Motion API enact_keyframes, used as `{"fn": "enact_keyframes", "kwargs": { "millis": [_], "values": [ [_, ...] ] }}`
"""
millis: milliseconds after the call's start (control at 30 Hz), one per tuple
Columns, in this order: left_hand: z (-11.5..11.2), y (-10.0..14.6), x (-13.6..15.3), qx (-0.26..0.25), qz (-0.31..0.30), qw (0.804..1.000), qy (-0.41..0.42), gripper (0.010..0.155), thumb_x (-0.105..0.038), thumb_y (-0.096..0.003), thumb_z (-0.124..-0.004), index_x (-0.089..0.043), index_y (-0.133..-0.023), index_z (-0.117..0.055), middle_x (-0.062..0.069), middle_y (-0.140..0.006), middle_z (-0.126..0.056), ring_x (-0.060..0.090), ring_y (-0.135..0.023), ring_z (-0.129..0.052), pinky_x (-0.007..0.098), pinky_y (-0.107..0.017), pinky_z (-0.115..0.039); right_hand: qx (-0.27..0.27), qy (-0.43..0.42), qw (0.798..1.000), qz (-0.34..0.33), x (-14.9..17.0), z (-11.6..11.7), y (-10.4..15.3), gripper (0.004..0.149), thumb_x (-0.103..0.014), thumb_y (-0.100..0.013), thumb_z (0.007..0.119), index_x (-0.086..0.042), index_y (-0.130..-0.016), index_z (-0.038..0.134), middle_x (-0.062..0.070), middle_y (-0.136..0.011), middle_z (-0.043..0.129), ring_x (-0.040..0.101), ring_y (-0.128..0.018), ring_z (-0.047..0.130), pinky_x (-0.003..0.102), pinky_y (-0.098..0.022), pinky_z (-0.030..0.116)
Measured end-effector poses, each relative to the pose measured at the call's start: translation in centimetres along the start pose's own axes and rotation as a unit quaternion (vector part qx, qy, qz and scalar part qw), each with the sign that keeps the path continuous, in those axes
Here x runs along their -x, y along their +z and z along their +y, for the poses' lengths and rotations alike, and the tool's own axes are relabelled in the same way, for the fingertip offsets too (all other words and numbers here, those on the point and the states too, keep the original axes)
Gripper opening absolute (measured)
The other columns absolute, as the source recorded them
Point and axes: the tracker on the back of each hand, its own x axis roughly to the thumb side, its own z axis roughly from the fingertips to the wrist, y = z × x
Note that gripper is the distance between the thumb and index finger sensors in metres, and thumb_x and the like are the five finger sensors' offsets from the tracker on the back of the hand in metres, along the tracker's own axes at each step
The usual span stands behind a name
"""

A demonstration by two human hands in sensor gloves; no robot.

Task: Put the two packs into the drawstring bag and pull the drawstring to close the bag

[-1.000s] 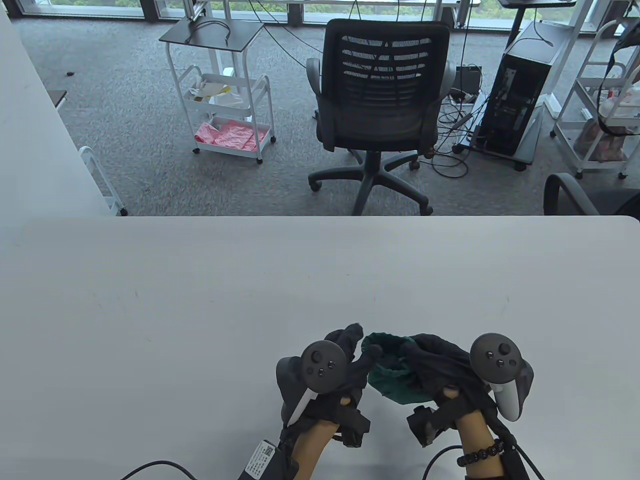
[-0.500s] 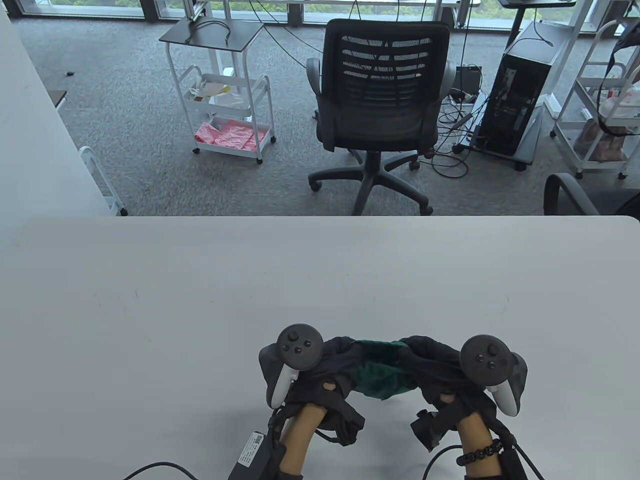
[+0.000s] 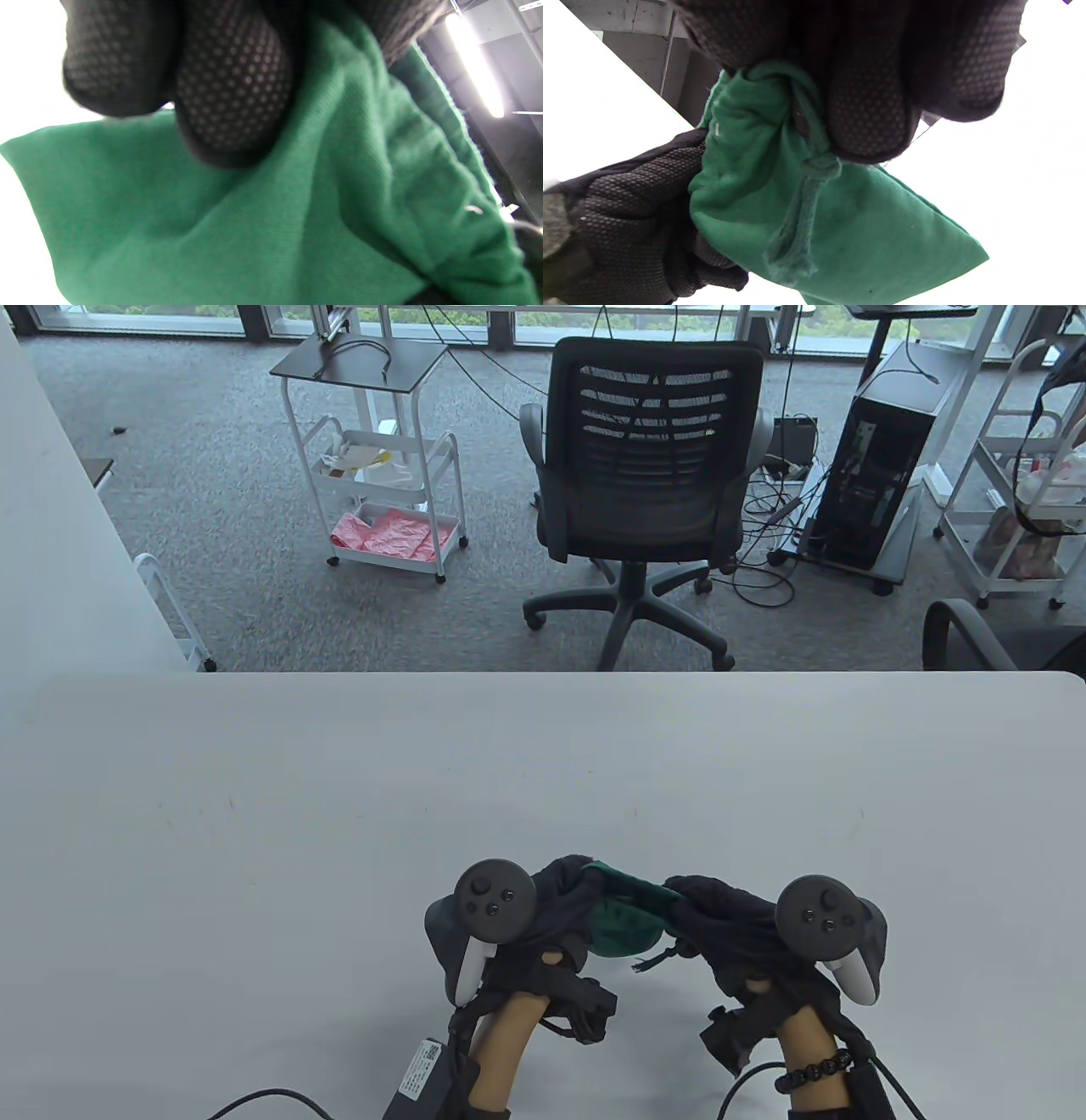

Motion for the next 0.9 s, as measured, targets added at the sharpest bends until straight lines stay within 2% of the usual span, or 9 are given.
{"fn": "enact_keyframes", "kwargs": {
  "millis": [200,333,500,633,800,867,900],
  "values": [
    [0.0,-0.2,0.3,0.003,0.006,1.0,0.022,0.045,-0.045,-0.0528,-0.075,-0.013,-0.083,-0.086,0.001,-0.056,-0.102,0.01,-0.03,-0.112,0.034,-0.031,-0.099,0.03,-0.027,0.999,0.008,0.8,-1.6,0.4,0.044,-0.031,-0.051,0.08,-0.008,-0.087,0.081,0.013,-0.074,0.097,0.027,-0.053,0.106,0.046,-0.043,0.092],
    [0.1,-0.3,0.8,0.004,0.02,0.999,0.051,0.045,-0.046,-0.0525,-0.076,-0.013,-0.082,-0.087,0.001,-0.054,-0.103,0.009,-0.029,-0.114,0.033,-0.031,-0.101,0.054,-0.069,0.996,0.024,2.0,-3.0,0.9,0.053,-0.037,-0.052,0.077,-0.007,-0.095,0.074,0.019,-0.088,0.086,0.039,-0.07,0.097,0.056,-0.054,0.083],
    [0.2,-0.5,0.6,0.0,0.019,0.997,0.07,0.046,-0.046,-0.0528,-0.075,-0.012,-0.081,-0.087,0.001,-0.055,-0.104,0.009,-0.03,-0.115,0.033,-0.031,-0.101,0.066,-0.064,0.995,0.025,2.1,-3.9,1.3,0.065,-0.046,-0.052,0.075,-0.005,-0.101,0.065,0.027,-0.1,0.07,0.051,-0.086,0.081,0.067,-0.062,0.07],
    [0.2,-0.5,0.5,0.0,0.016,0.997,0.074,0.046,-0.045,-0.0529,-0.076,-0.012,-0.082,-0.087,0.001,-0.055,-0.104,0.009,-0.03,-0.116,0.033,-0.031,-0.101,0.017,-0.046,0.999,0.009,1.5,-3.4,1.1,0.075,-0.051,-0.05,0.077,-0.004,-0.105,0.059,0.03,-0.104,0.064,0.055,-0.091,0.074,0.07,-0.064,0.065],
    [0.2,-0.5,0.5,0.001,0.017,0.997,0.08,0.046,-0.045,-0.053,-0.076,-0.011,-0.082,-0.087,0.002,-0.055,-0.104,0.009,-0.03,-0.116,0.033,-0.031,-0.101,-0.059,-0.014,0.998,0.006,1.0,-1.6,0.5,0.083,-0.051,-0.046,0.082,-0.001,-0.106,0.056,0.03,-0.103,0.065,0.055,-0.09,0.076,0.071,-0.064,0.065],
    [0.2,-0.4,0.5,0.003,0.017,0.996,0.082,0.046,-0.045,-0.0531,-0.076,-0.011,-0.082,-0.087,0.002,-0.055,-0.104,0.009,-0.03,-0.115,0.034,-0.031,-0.101,-0.067,0.006,0.998,0.014,0.8,-0.8,0.3,0.073,-0.046,-0.047,0.082,-0.002,-0.101,0.064,0.028,-0.099,0.073,0.053,-0.084,0.083,0.069,-0.062,0.069],
    [0.1,-0.4,0.6,0.005,0.018,0.996,0.083,0.046,-0.045,-0.053,-0.076,-0.011,-0.082,-0.087,0.002,-0.055,-0.104,0.009,-0.03,-0.115,0.034,-0.031,-0.101,-0.072,0.013,0.997,0.018,0.7,-0.6,0.2,0.059,-0.041,-0.049,0.081,-0.005,-0.095,0.073,0.025,-0.093,0.08,0.049,-0.079,0.089,0.067,-0.06,0.072]
  ]
}}
